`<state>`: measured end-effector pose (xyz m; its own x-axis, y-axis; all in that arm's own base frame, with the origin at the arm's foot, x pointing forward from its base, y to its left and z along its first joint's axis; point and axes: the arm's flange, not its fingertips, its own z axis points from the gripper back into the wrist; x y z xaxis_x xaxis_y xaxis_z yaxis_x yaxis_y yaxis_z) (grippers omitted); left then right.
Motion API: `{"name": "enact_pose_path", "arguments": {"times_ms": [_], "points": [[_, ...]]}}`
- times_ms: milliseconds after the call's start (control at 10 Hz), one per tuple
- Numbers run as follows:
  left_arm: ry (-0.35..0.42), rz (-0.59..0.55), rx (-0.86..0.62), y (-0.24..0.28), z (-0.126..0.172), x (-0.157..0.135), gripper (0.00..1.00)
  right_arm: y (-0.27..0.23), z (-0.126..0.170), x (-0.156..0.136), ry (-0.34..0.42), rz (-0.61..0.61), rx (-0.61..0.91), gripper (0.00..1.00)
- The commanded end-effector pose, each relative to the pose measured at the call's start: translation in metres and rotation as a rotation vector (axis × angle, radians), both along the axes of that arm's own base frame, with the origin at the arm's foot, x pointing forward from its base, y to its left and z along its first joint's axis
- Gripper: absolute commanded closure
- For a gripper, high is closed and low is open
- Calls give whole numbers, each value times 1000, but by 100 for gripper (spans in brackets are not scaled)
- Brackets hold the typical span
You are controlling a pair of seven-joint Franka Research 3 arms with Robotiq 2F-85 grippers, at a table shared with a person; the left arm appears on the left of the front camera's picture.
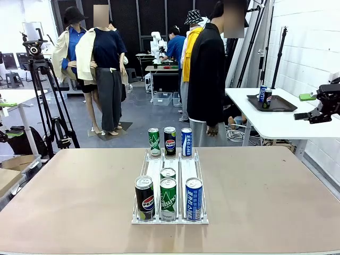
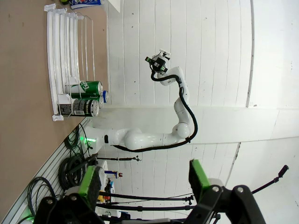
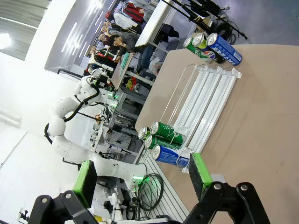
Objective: Retrieve and hand over the desired beverage to the person.
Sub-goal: Place the picked can on the Handle tray extended by the person.
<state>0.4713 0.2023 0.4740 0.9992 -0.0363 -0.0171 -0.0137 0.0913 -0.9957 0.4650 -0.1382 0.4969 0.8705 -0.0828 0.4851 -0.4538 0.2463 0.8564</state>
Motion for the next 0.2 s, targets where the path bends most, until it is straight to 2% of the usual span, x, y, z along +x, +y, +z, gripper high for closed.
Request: {"name": "enact_pose_path", "arguments": {"times_ms": [0,100], "points": [[-2,5,9,0,2,-1,0,2,0,-3,-1,4,3,0],[-2,5,9,0,2,-1,0,2,0,-3,-1,4,3,0]]}}
